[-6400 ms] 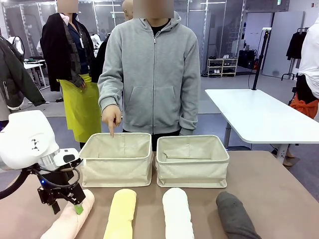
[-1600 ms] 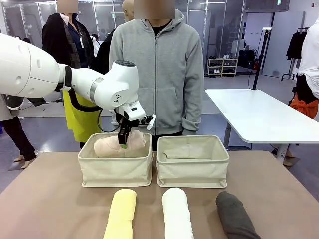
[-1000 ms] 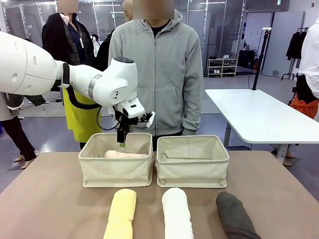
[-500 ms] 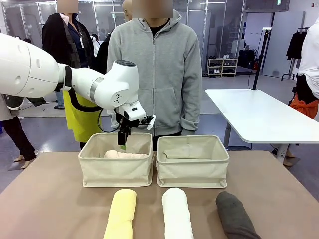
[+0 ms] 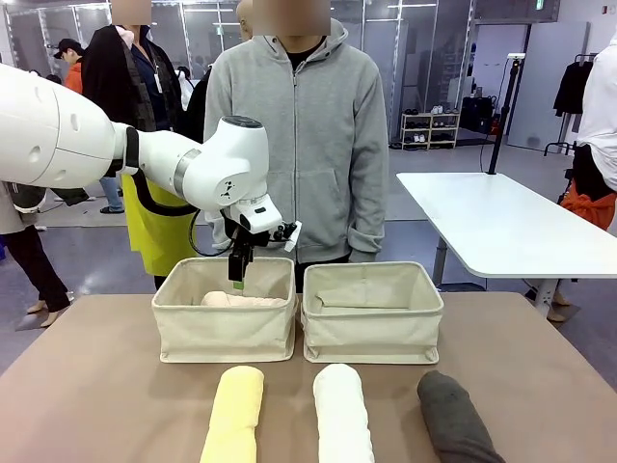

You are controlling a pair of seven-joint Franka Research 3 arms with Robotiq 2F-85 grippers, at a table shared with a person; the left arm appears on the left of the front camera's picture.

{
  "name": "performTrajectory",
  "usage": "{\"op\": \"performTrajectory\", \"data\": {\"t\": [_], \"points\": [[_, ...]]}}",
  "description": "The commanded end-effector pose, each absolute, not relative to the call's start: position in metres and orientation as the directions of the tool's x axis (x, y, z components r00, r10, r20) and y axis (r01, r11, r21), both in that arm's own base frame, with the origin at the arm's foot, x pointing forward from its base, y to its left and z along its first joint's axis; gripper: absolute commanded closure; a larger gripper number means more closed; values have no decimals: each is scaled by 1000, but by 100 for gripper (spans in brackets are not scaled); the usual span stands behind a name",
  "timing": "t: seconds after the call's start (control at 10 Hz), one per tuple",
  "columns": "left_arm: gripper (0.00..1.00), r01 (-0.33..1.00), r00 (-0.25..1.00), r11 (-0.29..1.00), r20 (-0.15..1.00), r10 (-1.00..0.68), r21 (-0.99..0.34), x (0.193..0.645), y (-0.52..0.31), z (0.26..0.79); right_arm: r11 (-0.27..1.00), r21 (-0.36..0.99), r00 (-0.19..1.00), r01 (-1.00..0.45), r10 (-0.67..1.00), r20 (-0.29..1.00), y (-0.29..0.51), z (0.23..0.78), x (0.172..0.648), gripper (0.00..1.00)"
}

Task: Divide the towels into two baskets.
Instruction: Pick up one hotel-folded towel from the bottom of the table and place it in the Fabric basket indicated by the person.

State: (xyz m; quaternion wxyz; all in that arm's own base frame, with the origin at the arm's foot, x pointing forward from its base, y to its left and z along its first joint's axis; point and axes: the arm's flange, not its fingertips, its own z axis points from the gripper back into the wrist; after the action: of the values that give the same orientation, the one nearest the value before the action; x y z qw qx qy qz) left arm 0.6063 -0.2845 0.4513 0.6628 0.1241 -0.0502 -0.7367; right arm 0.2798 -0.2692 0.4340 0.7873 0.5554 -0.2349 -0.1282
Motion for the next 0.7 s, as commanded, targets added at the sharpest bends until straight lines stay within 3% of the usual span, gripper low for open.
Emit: {"op": "performTrajectory", "data": {"t": [0.0,0.5,0.6], "points": [[0,987,-28,-28,-1,-1000,161,597,-266,483,344,936,853,-69,-466,234,-269,437,279,0],[0,967,253,217,371,-894,-135,491,-152,521,344,936,853,-69,-466,234,-269,437,279,0],[0,949,292,205,429,-855,-238,472,-128,517,344,936,853,-69,-466,234,-269,437,279,0]]}}
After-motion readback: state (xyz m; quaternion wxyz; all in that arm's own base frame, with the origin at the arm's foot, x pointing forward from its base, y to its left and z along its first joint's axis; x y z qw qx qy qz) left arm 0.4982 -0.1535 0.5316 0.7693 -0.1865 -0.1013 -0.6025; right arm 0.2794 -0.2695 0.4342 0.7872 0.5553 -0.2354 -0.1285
